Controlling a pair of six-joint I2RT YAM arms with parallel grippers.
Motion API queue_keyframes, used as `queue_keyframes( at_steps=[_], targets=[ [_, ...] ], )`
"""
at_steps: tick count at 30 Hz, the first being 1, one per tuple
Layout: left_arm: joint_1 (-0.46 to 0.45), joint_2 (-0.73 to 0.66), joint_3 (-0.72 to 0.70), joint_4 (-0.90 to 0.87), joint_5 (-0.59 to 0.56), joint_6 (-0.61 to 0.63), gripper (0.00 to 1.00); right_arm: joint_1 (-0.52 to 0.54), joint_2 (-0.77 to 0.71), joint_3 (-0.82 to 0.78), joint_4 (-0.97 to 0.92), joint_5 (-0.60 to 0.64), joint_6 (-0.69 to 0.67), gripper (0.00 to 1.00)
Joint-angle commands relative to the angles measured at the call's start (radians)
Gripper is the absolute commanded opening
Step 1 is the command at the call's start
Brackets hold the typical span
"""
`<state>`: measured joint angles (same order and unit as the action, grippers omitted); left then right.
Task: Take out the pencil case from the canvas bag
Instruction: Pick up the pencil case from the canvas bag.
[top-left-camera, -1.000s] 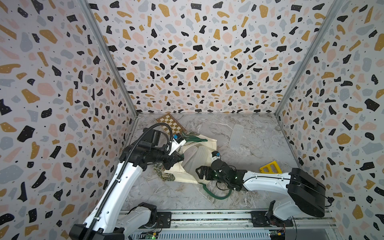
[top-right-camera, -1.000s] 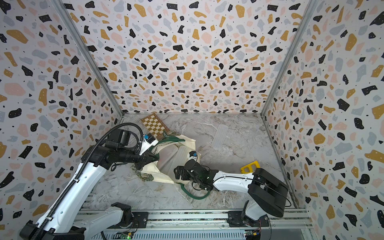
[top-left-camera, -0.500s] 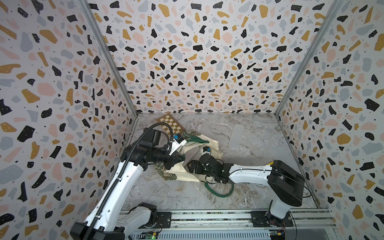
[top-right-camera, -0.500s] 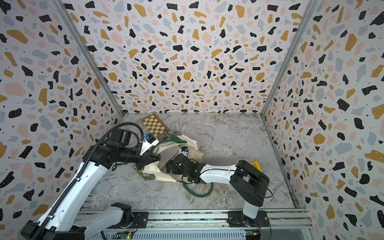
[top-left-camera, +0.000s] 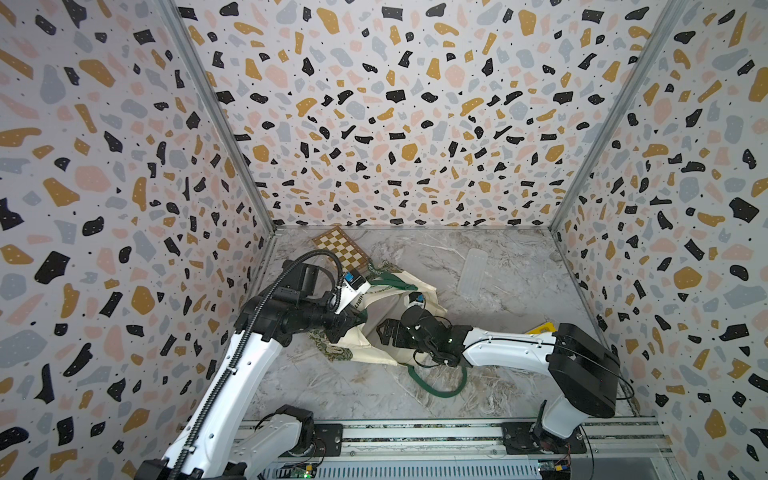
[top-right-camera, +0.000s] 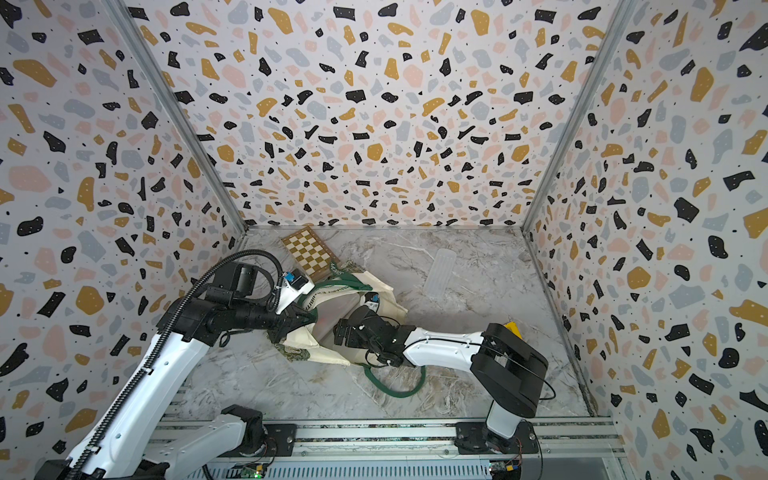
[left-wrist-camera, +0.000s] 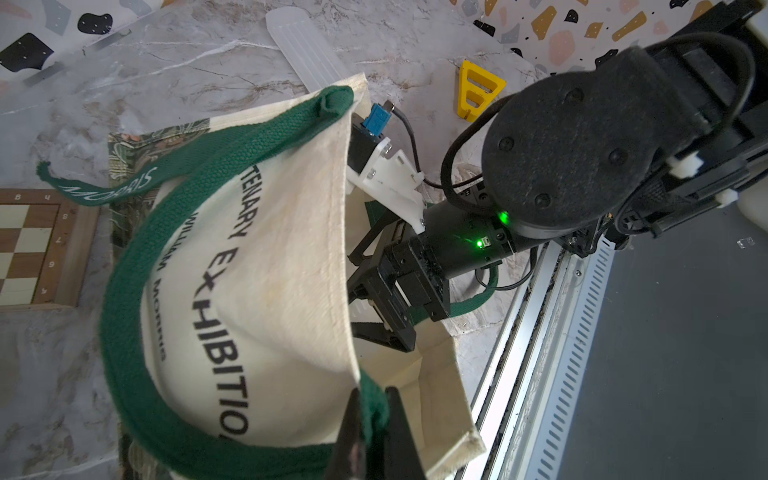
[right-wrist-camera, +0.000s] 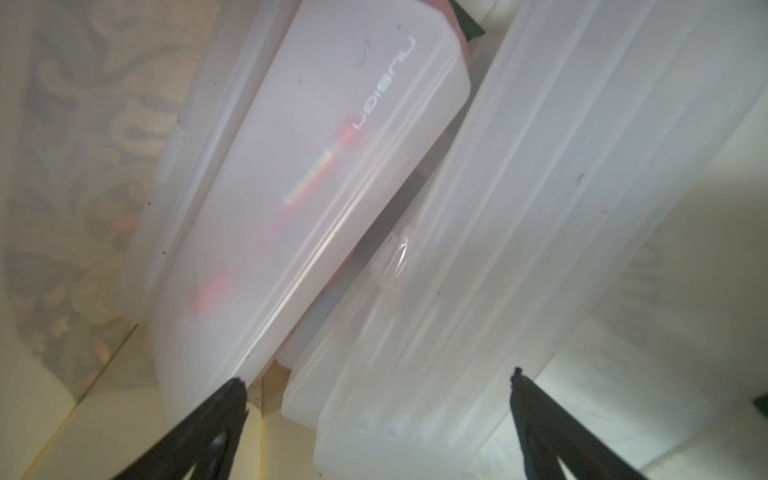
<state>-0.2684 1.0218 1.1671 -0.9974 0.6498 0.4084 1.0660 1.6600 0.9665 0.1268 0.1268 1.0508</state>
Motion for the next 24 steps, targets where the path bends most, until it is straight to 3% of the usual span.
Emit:
queue_keyframes(
  at_steps=[1, 15, 24],
  targets=[
    [0.003, -0.024, 0.023, 0.036, 0.059, 0.021, 0.00, -0.011, -0.039, -0.007, -0.029, 0.014, 0.001, 1.00],
    [0.003, -0.019, 0.034, 0.013, 0.044, 0.053, 0.00, -0.021, 0.087, 0.064, -0.040, 0.007, 0.057, 1.00],
    [0.003, -0.033, 0.022, 0.018, 0.044, 0.055, 0.00, -0.004, 0.049, 0.006, -0.087, 0.066, 0.116, 1.00]
  ],
)
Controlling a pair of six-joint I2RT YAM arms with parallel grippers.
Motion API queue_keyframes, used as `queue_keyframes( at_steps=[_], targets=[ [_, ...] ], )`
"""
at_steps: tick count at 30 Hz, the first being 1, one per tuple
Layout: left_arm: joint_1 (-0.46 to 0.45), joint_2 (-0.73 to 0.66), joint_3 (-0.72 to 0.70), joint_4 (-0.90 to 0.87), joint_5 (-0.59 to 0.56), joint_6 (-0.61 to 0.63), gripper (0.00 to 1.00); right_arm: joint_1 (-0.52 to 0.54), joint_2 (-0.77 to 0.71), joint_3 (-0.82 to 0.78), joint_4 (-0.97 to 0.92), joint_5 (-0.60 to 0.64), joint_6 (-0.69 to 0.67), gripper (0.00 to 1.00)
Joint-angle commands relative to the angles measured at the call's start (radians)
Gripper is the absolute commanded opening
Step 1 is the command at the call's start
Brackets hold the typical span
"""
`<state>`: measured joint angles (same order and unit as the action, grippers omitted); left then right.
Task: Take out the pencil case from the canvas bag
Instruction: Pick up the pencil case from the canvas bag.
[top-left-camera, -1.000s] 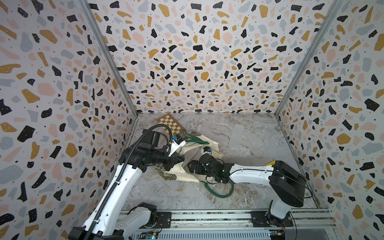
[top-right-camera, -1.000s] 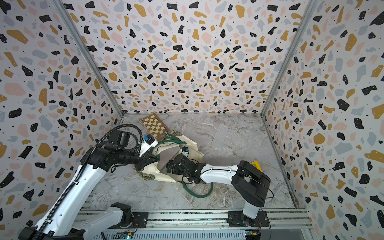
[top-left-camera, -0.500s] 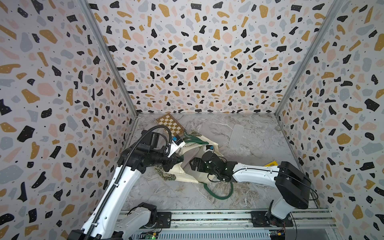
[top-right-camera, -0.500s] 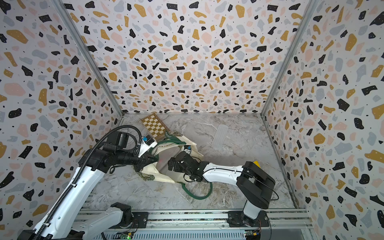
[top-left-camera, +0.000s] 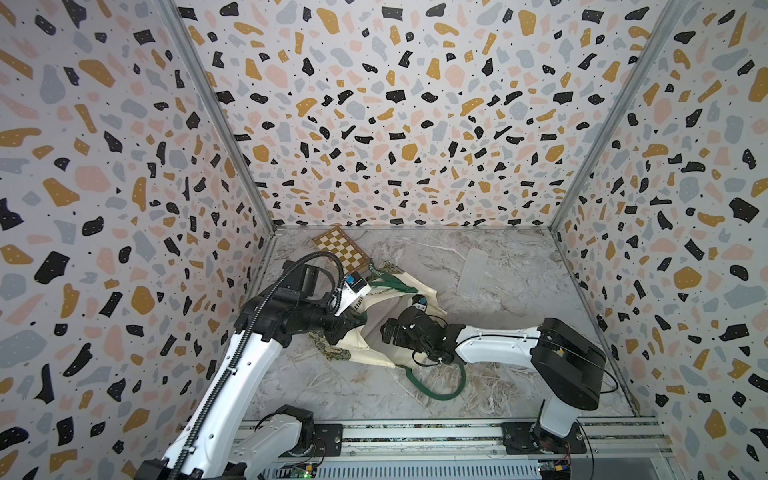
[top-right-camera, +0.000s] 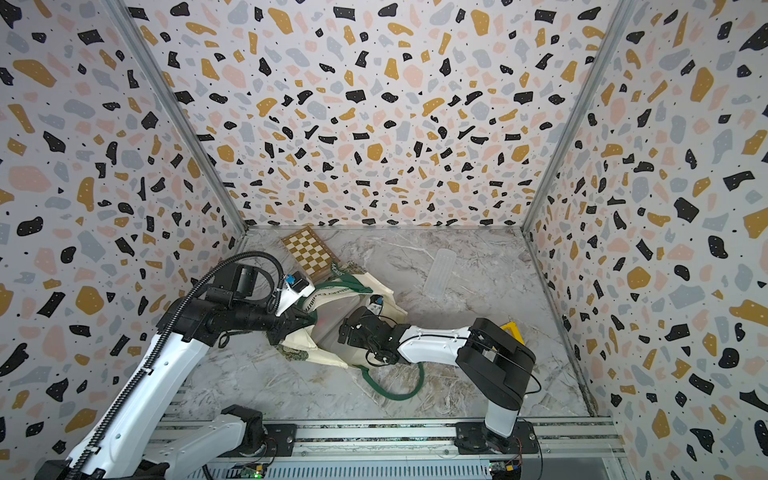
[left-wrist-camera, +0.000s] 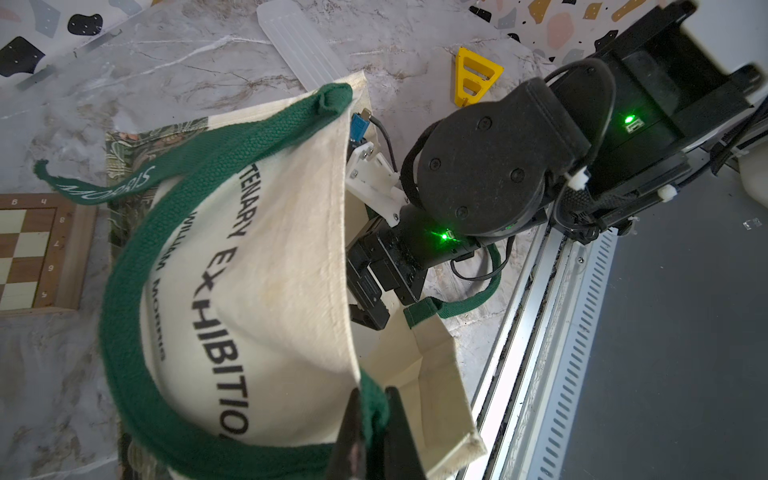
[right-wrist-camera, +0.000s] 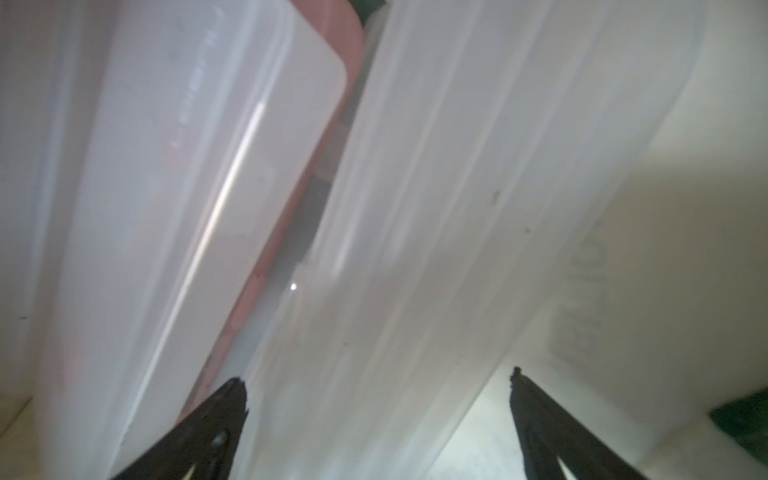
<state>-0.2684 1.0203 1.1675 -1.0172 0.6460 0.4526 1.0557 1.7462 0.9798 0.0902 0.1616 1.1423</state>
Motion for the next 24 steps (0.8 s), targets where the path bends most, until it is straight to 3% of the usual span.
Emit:
queue_keyframes(
  at_steps=[1, 15, 24],
  targets=[
    [0.003, -0.031, 0.022, 0.039, 0.050, 0.011, 0.00, 0.006, -0.040, -0.013, -0.043, 0.032, 0.024, 1.00],
    [0.003, -0.034, 0.018, 0.040, 0.075, 0.001, 0.00, -0.014, 0.093, 0.044, 0.070, 0.003, 0.076, 1.00],
    [0.003, -0.042, 0.018, 0.030, 0.083, -0.001, 0.00, -0.011, 0.118, 0.046, 0.092, 0.039, 0.095, 0.85]
  ],
)
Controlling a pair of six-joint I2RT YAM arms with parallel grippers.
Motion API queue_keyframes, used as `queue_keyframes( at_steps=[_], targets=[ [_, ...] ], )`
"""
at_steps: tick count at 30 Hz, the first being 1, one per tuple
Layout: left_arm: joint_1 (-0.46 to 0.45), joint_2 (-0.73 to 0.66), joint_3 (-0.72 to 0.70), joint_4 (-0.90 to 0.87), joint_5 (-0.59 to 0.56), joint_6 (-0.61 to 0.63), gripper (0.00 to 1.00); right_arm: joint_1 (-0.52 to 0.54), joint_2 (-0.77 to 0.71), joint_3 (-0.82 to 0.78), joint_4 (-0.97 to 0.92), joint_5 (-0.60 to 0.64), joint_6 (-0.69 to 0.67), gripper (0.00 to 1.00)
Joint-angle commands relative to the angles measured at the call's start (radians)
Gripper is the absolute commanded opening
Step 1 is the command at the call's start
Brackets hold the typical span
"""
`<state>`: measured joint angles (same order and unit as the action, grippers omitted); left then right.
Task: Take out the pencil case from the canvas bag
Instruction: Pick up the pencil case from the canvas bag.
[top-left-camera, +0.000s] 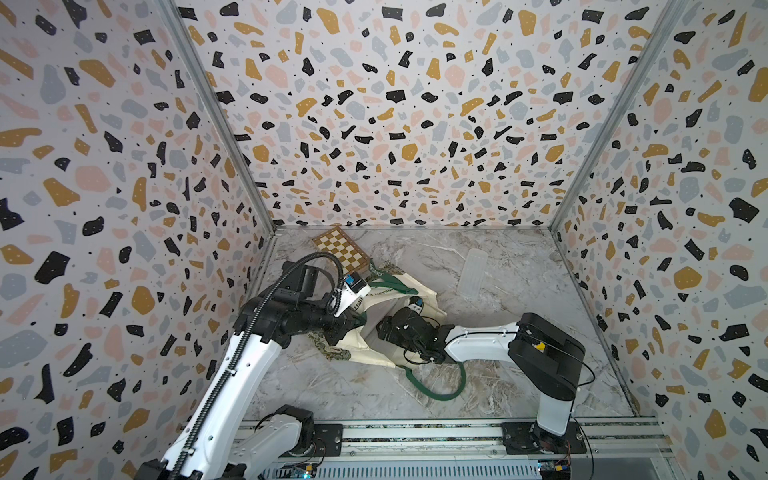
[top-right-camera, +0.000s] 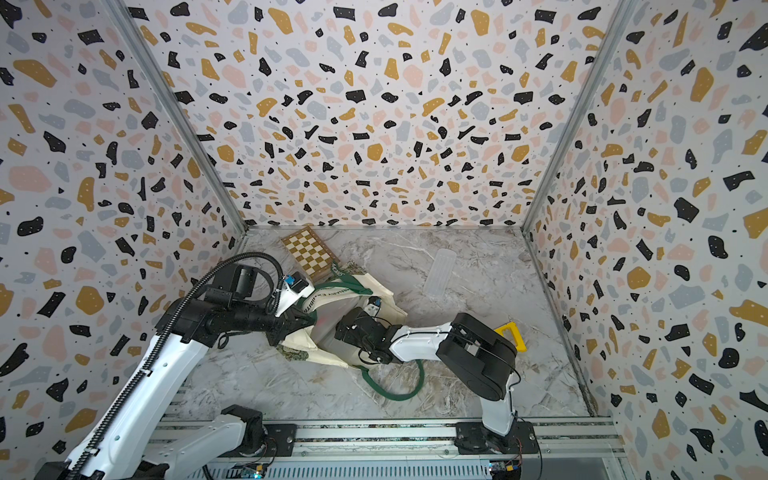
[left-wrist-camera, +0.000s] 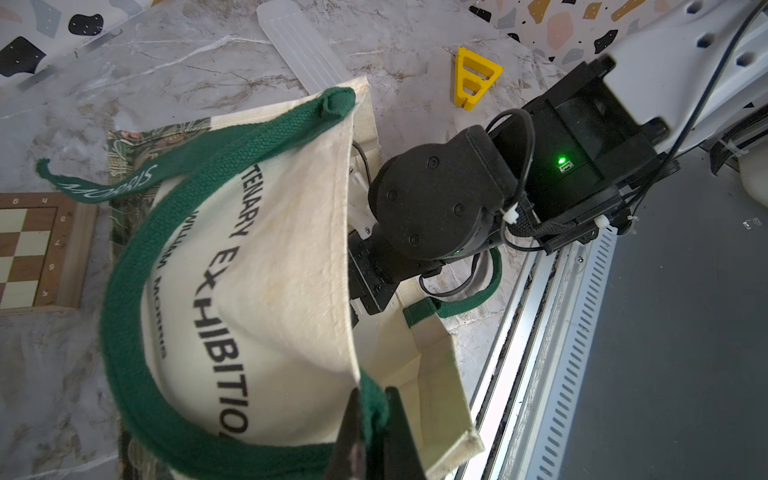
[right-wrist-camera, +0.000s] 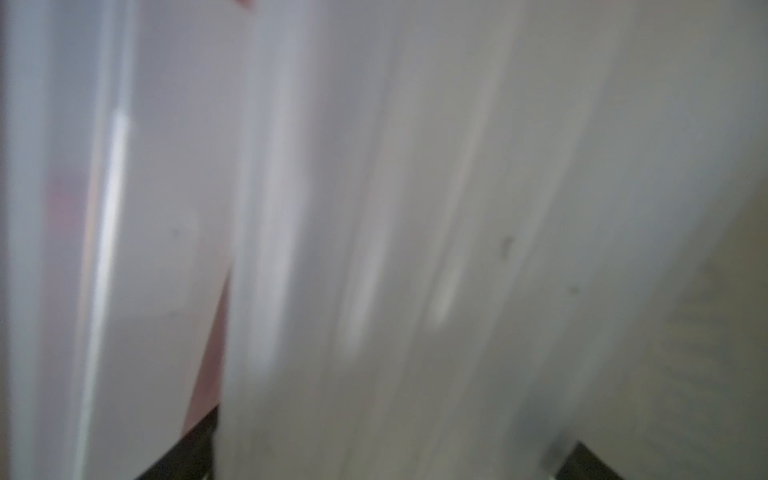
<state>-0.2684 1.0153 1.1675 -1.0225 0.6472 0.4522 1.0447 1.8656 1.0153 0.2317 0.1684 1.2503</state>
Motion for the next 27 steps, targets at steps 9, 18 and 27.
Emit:
queue_keyframes(
  at_steps=[9, 18, 27],
  targets=[
    [0.003, -0.028, 0.027, 0.035, 0.083, -0.001, 0.00, 0.032, -0.075, -0.007, -0.106, 0.131, -0.080, 0.75],
    [0.003, -0.047, 0.002, 0.057, 0.082, -0.001, 0.00, 0.051, -0.198, -0.075, -0.120, 0.197, -0.182, 0.71],
    [0.003, -0.029, 0.023, 0.046, 0.078, -0.007, 0.00, 0.045, -0.338, -0.132, -0.116, 0.176, -0.298, 0.70]
  ],
)
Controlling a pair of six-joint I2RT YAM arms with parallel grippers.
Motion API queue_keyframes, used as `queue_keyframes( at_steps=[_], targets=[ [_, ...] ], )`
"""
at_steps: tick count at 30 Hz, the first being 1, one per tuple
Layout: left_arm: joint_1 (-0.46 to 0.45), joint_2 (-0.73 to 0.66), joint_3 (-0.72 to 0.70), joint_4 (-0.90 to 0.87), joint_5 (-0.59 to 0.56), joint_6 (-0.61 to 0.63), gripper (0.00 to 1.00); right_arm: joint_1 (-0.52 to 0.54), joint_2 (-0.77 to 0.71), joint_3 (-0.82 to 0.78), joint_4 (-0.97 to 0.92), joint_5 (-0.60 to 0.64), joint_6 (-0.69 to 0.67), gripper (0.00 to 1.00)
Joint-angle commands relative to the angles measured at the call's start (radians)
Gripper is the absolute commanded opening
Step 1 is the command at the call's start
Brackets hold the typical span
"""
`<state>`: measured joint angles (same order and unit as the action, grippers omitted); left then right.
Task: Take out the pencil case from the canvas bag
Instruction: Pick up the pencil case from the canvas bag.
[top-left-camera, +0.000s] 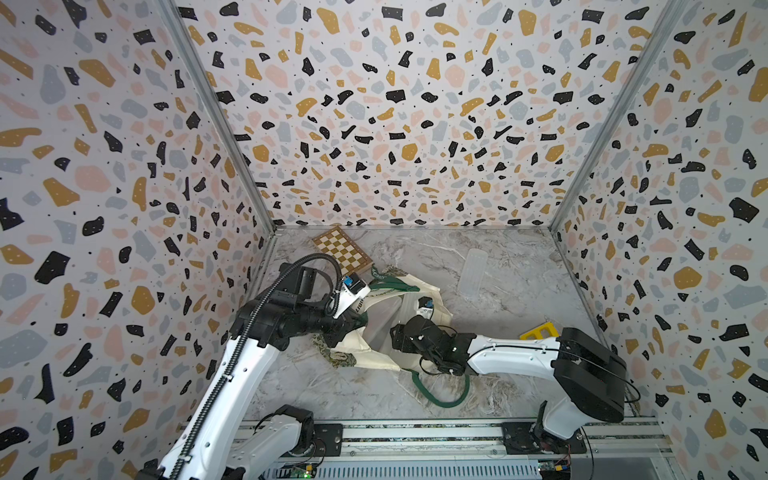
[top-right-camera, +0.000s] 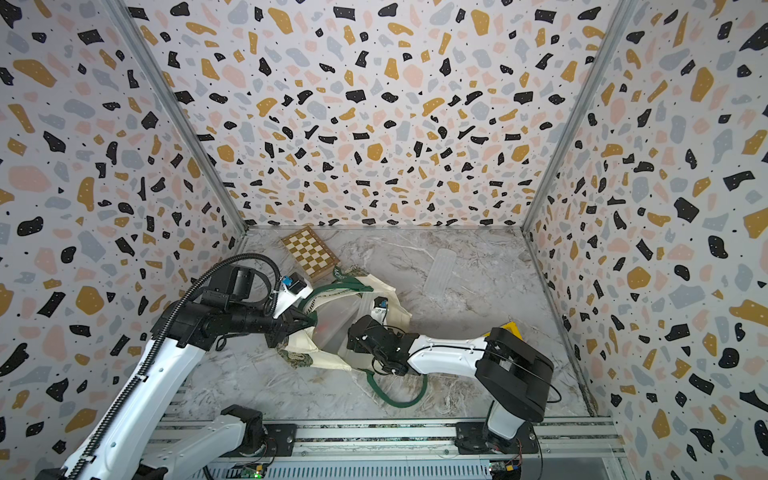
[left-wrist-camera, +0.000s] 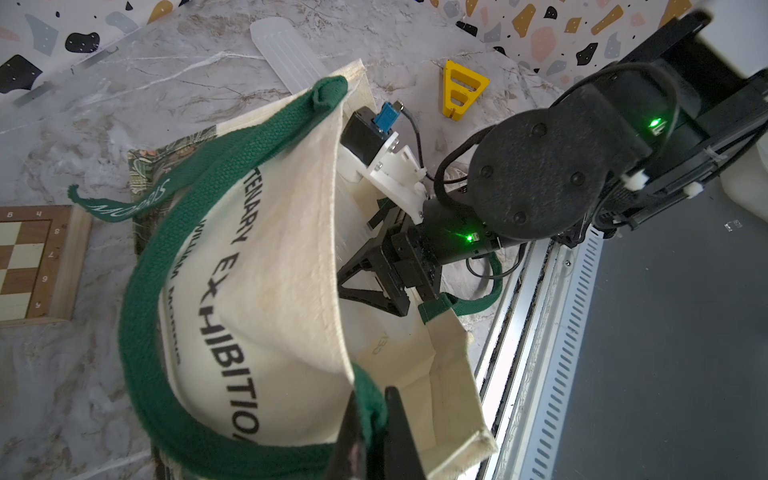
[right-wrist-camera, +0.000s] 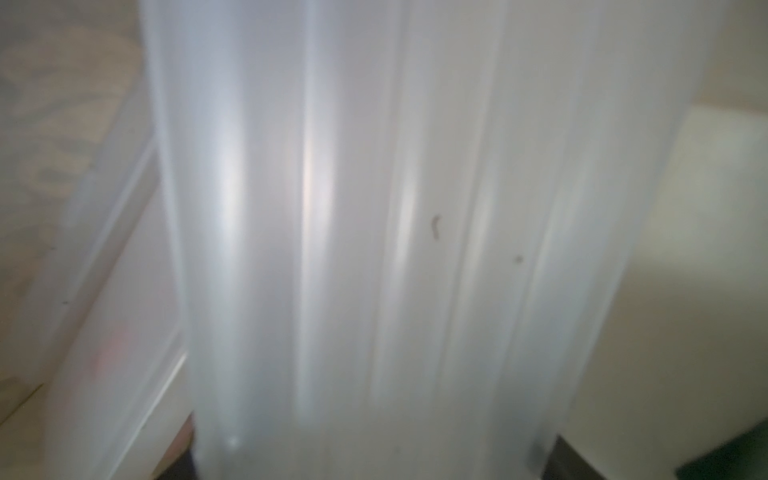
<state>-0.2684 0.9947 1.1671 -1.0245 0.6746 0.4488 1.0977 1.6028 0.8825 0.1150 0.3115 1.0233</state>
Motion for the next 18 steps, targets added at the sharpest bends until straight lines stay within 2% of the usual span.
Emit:
queue_keyframes(
  at_steps=[1, 9, 18],
  targets=[
    [0.003, -0.008, 0.024, 0.047, 0.049, -0.004, 0.00, -0.012, -0.089, -0.005, -0.003, 0.024, -0.082, 0.70],
    [0.003, 0.004, 0.029, 0.050, 0.036, -0.007, 0.00, -0.066, -0.216, -0.076, 0.013, -0.099, -0.169, 0.69],
    [0.003, 0.015, 0.034, 0.050, 0.018, -0.009, 0.00, -0.087, -0.343, -0.126, -0.017, -0.123, -0.224, 0.69]
  ],
)
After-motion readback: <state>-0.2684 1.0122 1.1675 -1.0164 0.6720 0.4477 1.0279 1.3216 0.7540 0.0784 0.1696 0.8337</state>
